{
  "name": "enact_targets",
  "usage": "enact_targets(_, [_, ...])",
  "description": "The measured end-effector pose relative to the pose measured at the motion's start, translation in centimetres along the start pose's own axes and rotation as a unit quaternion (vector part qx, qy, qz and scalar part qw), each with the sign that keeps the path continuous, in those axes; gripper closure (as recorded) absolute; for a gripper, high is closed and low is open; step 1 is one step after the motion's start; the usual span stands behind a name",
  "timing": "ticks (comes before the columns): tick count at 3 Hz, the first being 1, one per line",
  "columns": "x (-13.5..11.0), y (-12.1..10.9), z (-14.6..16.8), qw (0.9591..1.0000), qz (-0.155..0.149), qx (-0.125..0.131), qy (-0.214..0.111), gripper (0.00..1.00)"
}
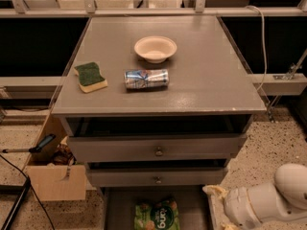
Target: Pick green rice chip bag from bottom drawer and place on counter
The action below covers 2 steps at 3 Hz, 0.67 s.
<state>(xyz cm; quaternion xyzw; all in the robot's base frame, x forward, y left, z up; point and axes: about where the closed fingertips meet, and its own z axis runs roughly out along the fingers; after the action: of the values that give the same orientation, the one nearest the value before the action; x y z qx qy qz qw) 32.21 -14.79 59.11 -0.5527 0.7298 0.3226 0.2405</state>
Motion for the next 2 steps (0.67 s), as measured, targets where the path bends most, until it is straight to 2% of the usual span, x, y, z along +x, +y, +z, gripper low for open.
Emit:
enact_targets(1, [2.8,-0.1,3.0,0.9994,0.02,0.025,0.013,0.0])
enact_targets(2, [4.6,-2.0,8.2,0.9962,0.048,0.046,0.057,0.0])
